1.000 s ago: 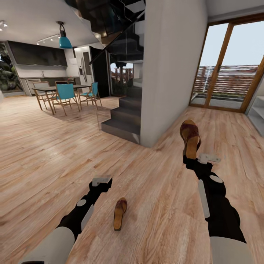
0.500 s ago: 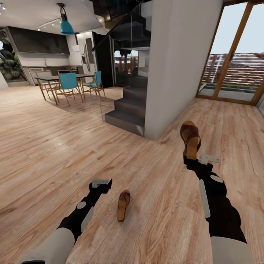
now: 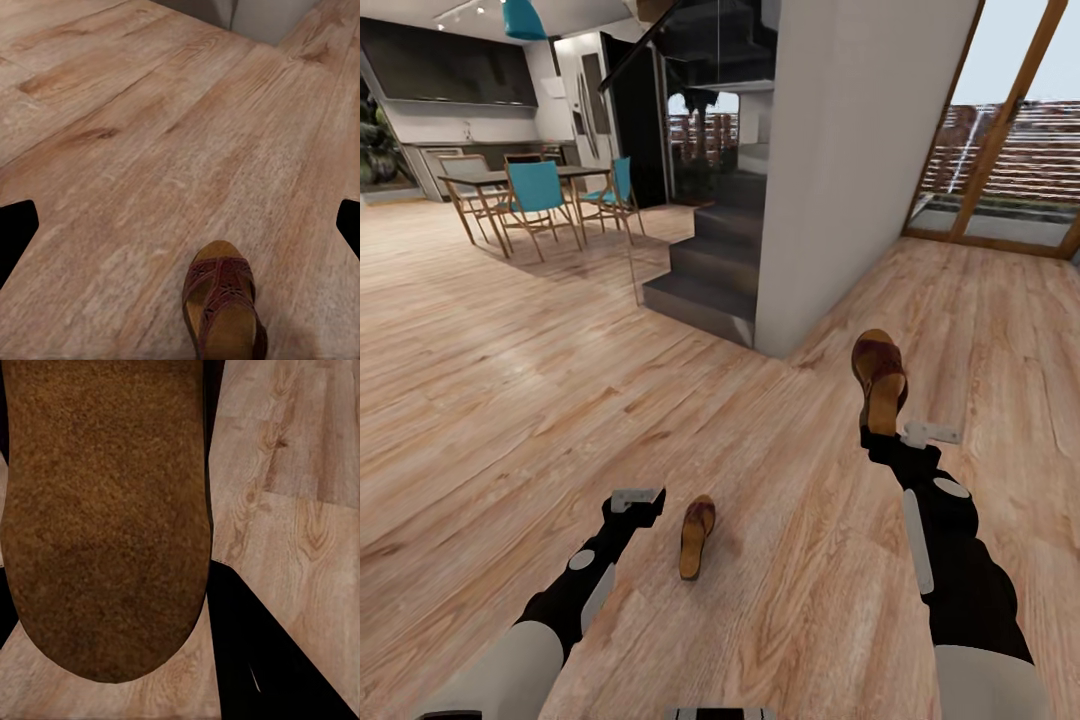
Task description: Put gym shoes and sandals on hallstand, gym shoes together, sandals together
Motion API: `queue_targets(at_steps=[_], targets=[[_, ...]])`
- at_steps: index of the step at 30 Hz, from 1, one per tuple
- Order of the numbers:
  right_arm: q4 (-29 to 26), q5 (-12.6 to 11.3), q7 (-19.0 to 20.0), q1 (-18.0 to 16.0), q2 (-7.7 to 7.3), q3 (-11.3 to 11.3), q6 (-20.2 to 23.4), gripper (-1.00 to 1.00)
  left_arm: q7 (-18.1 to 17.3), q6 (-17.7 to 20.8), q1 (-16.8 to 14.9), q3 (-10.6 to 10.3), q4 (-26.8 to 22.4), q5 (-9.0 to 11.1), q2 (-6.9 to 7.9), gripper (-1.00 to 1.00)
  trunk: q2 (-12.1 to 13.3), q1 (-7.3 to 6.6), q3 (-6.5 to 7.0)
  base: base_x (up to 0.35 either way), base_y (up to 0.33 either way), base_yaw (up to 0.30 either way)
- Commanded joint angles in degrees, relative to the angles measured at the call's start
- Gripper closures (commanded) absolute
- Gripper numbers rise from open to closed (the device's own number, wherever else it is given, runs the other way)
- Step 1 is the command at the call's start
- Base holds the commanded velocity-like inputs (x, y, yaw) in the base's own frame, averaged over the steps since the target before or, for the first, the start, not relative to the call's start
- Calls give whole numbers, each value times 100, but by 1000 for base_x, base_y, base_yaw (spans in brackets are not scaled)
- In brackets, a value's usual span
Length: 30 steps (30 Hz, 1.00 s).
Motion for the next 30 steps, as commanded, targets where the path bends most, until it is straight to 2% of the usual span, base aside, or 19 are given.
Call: queue_targets(at_steps=[1, 10, 18, 30], targets=[[-8, 2, -10, -4, 4, -4, 35, 100, -45, -14, -3, 30, 4, 11, -3, -100, -4, 1, -37, 0, 0, 0], [-8, 2, -10, -5, 4, -16, 35, 100, -52, -265, -3, 22, 23, 11, -2, -100, -16, 24, -322, 0, 0, 0], [-8, 2, -10, -5, 4, -23, 35, 100, -53, -304, -5, 22, 30, 11, -2, -100, -27, 45, -574, 0, 0, -10], [-8, 2, -10, -5, 4, -22, 35, 100, -53, -310, -5, 22, 30, 11, -2, -100, -43, 76, -947, 0, 0, -132]])
